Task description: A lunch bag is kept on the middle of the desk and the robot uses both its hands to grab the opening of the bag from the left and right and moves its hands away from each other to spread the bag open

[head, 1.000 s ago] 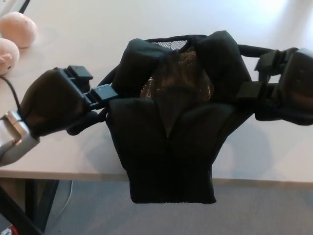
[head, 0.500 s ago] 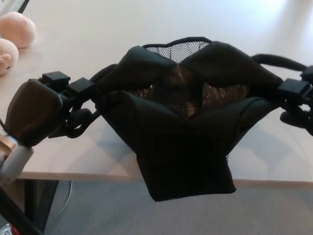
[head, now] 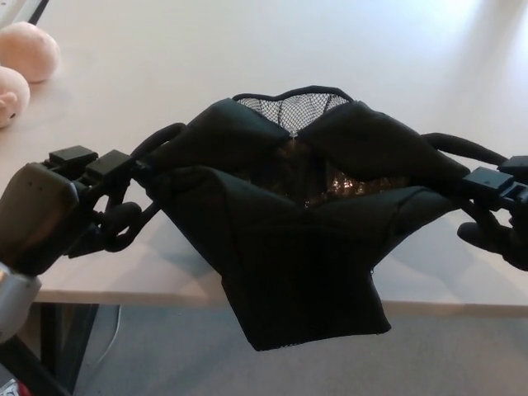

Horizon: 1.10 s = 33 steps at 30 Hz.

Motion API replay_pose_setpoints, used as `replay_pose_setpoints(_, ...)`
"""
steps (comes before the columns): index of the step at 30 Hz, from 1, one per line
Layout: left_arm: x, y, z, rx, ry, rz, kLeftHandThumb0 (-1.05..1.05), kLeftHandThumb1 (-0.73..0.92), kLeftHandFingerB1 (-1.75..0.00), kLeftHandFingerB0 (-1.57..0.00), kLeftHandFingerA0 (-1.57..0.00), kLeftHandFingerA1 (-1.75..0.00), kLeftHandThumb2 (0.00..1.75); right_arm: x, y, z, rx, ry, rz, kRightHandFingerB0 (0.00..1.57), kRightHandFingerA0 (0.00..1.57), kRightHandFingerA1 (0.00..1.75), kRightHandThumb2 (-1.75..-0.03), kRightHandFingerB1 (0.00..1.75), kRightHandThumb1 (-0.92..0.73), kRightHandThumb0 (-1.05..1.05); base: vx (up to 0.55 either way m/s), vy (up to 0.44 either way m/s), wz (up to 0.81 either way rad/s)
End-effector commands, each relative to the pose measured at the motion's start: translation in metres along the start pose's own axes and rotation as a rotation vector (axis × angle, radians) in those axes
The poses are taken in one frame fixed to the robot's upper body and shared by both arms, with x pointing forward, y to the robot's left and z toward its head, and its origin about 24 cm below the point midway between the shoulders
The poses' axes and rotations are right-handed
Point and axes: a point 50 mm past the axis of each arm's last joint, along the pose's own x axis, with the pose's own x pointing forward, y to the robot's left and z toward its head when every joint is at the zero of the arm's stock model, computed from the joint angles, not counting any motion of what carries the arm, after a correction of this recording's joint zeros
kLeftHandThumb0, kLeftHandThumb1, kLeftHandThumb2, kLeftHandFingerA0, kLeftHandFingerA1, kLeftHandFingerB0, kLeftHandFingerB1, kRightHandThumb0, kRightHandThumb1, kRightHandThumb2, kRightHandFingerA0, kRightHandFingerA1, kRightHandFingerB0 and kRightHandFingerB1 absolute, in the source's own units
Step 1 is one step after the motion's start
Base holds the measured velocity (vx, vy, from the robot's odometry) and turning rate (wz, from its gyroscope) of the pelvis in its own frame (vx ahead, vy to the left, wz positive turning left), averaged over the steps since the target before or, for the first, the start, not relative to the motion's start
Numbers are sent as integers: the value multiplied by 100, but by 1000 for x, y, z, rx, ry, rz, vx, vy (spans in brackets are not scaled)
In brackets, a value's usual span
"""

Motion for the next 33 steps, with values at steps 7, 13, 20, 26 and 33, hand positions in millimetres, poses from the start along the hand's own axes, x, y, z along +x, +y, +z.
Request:
replay_pose_setpoints(7, -27, 18, -29, 108, 201, 78, -31, 75, -76, -74, -73, -102, 62, -26, -17, -30, -173, 192, -19, 85, 106, 60, -55, 49, -47, -32, 0, 0, 0)
replay_pose_setpoints(13, -22, 22, -28, 107, 165, 95, -29, 74, -73, -71, -69, -99, 61, -19, -26, -34, -182, 177, -38, 83, 106, 61, -57, 50, -44, -37, 0, 0, 0)
replay_pose_setpoints(20, -14, 26, -25, 99, 123, 113, -29, 74, -72, -70, -70, -96, 61, -16, -31, -35, -181, 167, -47, 84, 107, 61, -56, 50, -43, -35, 0, 0, 0)
replay_pose_setpoints(26, 5, 40, -21, 111, 52, 166, -28, 70, -69, -71, -70, -99, 60, 3, -41, -28, -140, 72, -119, 83, 108, 71, -57, 50, -43, -36, 0, 0, 0)
replay_pose_setpoints(33, 66, 103, 16, 107, -219, 457, -31, 71, -73, -68, -69, -96, 60, 80, -102, 1, -97, -230, -402, 86, 106, 55, -53, 51, -44, -29, 0, 0, 0)
